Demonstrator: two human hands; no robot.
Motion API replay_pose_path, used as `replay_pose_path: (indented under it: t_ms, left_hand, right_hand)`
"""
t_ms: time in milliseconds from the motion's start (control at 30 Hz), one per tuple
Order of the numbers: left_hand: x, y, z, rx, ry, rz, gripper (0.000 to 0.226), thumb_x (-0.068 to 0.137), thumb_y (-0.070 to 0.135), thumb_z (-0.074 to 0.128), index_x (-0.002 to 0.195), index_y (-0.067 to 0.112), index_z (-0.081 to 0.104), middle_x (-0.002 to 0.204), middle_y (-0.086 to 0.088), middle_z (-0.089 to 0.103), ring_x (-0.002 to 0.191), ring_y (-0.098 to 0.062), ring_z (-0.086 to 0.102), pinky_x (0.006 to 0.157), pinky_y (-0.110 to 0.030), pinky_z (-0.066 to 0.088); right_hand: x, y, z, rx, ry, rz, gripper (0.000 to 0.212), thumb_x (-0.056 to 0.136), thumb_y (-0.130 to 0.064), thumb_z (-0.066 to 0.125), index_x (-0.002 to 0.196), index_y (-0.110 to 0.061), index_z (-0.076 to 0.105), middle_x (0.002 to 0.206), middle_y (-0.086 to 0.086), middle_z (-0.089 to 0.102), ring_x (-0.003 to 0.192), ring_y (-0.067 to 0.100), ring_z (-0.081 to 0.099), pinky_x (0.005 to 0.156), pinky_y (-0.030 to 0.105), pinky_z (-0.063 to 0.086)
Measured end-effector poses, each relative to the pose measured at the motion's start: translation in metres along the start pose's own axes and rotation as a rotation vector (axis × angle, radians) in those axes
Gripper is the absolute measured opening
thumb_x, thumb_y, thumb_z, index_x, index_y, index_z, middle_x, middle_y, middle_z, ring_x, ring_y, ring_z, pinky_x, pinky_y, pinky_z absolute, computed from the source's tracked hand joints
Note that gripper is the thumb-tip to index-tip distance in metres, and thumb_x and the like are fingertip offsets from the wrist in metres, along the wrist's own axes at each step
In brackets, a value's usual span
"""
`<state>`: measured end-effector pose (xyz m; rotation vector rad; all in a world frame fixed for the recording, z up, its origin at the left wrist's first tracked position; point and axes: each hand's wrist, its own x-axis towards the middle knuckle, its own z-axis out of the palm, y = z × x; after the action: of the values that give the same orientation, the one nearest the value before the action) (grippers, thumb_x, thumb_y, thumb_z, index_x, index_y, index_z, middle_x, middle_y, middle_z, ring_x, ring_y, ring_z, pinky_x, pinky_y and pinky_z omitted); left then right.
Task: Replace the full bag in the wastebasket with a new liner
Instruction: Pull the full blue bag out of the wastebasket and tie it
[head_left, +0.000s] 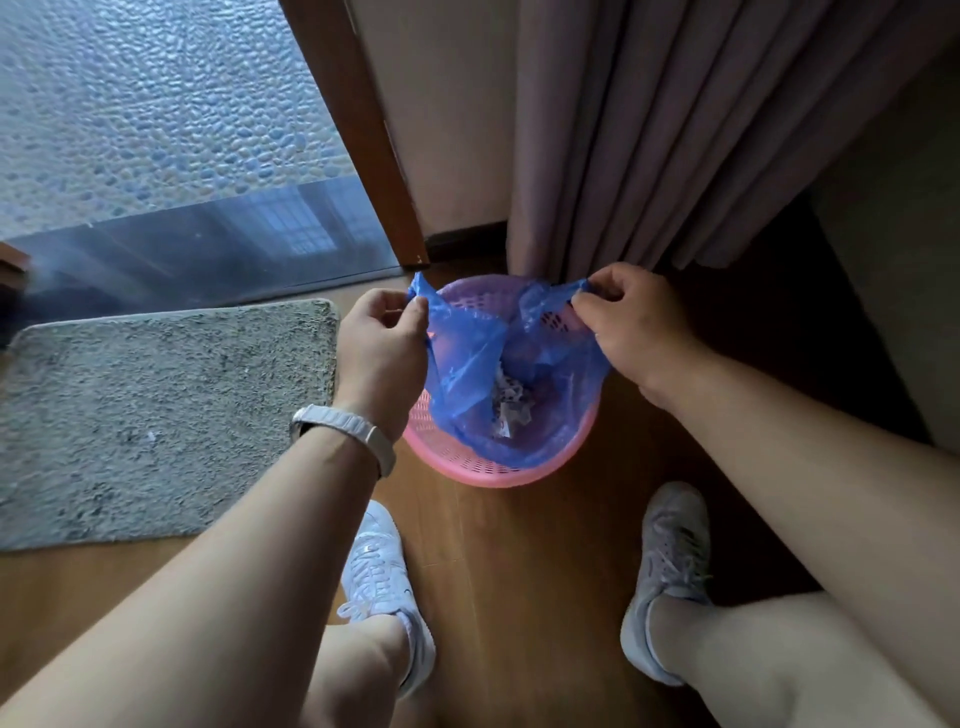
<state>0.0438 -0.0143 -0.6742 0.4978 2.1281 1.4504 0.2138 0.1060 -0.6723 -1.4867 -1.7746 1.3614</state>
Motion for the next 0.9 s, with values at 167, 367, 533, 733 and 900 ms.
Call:
replay_pose_path:
  t_ms: [167,367,533,733,900]
  left_hand:
    - [0.001,0.003,-0.006,-0.045,0.001,0.040,0.012,0.091,0.016,0.062,0.080,0.020,0.062,0.076,-0.001,0.063,0.064,-0.007,0.056,0.058,-0.018,0.046]
    - [0.014,0.005,-0.010,-0.085,0.014,0.042,0.015,0.091,0.012,0.062,0.079,0.021,0.062,0.071,0.003,0.061,0.061,-0.005,0.055,0.059,-0.019,0.047]
    - [0.024,0.012,-0.013,-0.041,-0.012,0.106,0.019,0.089,0.010,0.064,0.076,0.023,0.061,0.067,0.006,0.059,0.058,-0.004,0.052,0.060,-0.021,0.045]
    - [0.029,0.022,-0.016,-0.068,-0.011,0.195,0.016,0.086,0.014,0.064,0.074,0.025,0.061,0.069,0.007,0.059,0.063,-0.009,0.052,0.064,-0.025,0.045]
    - [0.031,0.034,-0.017,-0.157,0.008,0.152,0.014,0.086,0.012,0.066,0.076,0.022,0.063,0.069,0.007,0.060,0.060,-0.001,0.052,0.066,-0.023,0.043]
  right_hand:
    - [-0.010,-0.003,-0.001,0.029,0.053,-0.010,0.012,0.091,-0.015,0.059,0.081,-0.021,0.059,0.071,-0.011,0.059,0.061,-0.001,0.055,0.046,0.007,0.040]
    - [-0.009,-0.006,-0.006,0.048,0.022,-0.053,0.014,0.093,-0.013,0.058,0.081,-0.020,0.059,0.068,-0.010,0.056,0.047,-0.011,0.052,0.046,0.008,0.040]
    - [-0.003,-0.009,-0.004,-0.007,-0.047,-0.122,0.020,0.092,-0.012,0.059,0.075,-0.023,0.058,0.068,-0.011,0.057,0.051,-0.010,0.053,0.050,0.008,0.041]
    - [0.007,-0.024,-0.005,-0.013,-0.048,-0.206,0.023,0.090,-0.014,0.061,0.072,-0.027,0.056,0.069,-0.012,0.059,0.057,-0.008,0.054,0.060,0.012,0.045]
    - [0.003,-0.033,-0.007,0.049,-0.034,-0.242,0.022,0.092,-0.013,0.060,0.074,-0.027,0.058,0.071,-0.012,0.061,0.061,-0.008,0.057,0.061,0.012,0.046]
